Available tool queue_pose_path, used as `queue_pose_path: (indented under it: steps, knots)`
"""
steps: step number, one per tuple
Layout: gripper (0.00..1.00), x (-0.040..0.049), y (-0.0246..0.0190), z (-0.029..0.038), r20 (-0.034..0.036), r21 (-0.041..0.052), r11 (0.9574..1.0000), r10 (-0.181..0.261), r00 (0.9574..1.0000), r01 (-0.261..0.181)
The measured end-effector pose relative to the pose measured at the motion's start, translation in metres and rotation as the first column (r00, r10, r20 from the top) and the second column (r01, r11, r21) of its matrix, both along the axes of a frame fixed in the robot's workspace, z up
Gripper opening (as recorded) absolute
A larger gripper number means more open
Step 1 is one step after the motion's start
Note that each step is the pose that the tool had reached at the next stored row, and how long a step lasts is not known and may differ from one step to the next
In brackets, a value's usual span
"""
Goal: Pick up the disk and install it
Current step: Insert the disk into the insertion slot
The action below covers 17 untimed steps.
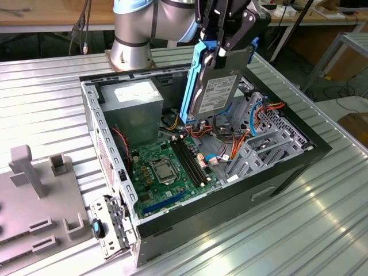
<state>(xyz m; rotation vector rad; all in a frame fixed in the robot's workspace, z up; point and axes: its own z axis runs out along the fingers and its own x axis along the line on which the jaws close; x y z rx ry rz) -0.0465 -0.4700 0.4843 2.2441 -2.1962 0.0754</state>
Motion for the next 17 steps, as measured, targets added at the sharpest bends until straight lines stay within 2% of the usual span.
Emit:
queue_pose_path:
  steps: [4,9,14,17]
  knots:
    - [0.37,0.0027,-0.0056,-0.0002,0.0,-0.0047,1.0,0.0,1.0,0.0]
    - [0.37,0.0064,-0.0082,-0.0001,-0.0001,-0.0063,1.0,-0.001,1.0,0.001]
    - [0.37,0.0155,-0.0137,-0.0002,-0.0001,-0.0092,1.0,-0.001,1.0,0.001]
    - [0.37,0.0207,-0.0186,-0.0005,-0.0001,-0.0102,0.9999,-0.002,1.0,0.002]
